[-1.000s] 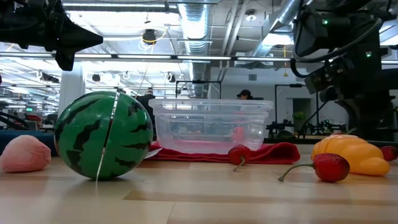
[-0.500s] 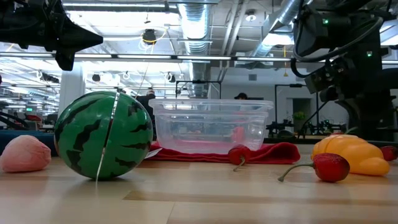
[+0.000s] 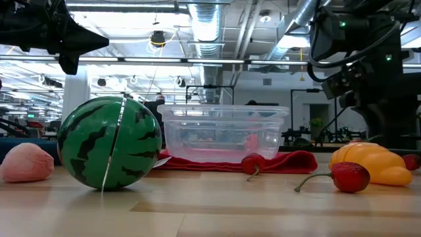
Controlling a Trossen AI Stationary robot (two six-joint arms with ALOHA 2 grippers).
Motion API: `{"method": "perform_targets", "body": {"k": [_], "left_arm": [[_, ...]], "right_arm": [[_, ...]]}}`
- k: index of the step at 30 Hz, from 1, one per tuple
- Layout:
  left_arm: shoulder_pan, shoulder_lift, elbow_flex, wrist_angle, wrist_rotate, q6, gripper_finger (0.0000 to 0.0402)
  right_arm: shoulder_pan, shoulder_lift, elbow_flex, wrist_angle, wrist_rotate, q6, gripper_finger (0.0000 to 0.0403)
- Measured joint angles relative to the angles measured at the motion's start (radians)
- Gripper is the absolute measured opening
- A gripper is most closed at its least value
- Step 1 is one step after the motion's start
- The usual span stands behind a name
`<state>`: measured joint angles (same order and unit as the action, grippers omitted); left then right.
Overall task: Pick and placing Produce into tupperware
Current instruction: Put the strawberry in the transparent bin
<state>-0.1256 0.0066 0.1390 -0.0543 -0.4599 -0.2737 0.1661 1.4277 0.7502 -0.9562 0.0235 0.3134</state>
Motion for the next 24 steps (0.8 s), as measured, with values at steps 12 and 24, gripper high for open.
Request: {"method": "perform_targets", "body": {"k": [12, 24], "left_arm": [[0.000, 0.000, 0.000, 0.000, 0.000, 0.000, 0.0000], [0.000, 0.000, 0.000, 0.000, 0.000, 0.001, 0.0000]], "right_arm": [[-0.011, 0.000, 0.000, 0.023, 0.003, -0.018, 0.0193], [-0.012, 0.000, 0.000, 0.023, -0.021, -0.025, 0.0085]]}}
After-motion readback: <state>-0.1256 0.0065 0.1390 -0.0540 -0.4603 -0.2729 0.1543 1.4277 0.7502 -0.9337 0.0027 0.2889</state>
